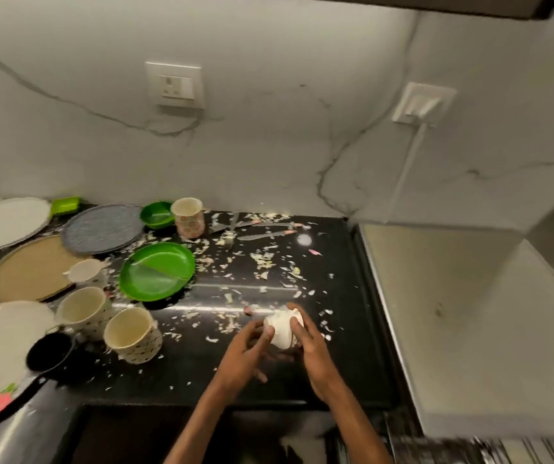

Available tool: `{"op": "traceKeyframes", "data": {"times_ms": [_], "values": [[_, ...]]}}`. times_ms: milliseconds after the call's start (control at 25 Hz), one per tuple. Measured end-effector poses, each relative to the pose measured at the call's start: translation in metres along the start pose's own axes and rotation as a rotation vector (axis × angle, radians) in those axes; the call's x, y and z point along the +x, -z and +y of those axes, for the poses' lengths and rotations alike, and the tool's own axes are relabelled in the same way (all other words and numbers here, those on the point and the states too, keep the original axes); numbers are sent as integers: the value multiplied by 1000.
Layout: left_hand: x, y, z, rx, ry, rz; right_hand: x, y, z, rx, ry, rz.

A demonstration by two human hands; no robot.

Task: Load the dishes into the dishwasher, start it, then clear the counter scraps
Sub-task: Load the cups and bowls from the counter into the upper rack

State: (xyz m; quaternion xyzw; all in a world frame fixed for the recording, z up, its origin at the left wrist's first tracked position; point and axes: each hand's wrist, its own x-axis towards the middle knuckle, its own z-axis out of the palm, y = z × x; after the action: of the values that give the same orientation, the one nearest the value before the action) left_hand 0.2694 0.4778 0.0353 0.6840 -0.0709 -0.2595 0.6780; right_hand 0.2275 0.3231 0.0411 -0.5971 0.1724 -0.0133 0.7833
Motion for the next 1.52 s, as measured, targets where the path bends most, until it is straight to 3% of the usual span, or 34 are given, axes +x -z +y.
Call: {"op": "traceKeyframes", "data": {"times_ms": [120,280,520,720,1000,1160,1320,1520], "values": [[-19,-45,-14,152,-75,-177,-54,32,8,-51,66,230],[-43,-115,-41,419,-198,-326,-133,84,22,-29,2,476],[-71,-209,-68,765,-174,-444,-206,160,54,197,-74,736],[-87,-309,-94,919,-150,-520,-258,254,88,207,-149,801],[-79,-413,-138,1091,-62,-341,-296,370,132,-126,-227,792],[-38,-448,-172,1259,-42,-295,-299,393,166,-151,-273,819],[28,-494,-224,1161,121,-351,-293,402,207,-109,-301,836],[84,-517,-283,1036,75,-298,-268,428,229,-135,-340,871]]}}
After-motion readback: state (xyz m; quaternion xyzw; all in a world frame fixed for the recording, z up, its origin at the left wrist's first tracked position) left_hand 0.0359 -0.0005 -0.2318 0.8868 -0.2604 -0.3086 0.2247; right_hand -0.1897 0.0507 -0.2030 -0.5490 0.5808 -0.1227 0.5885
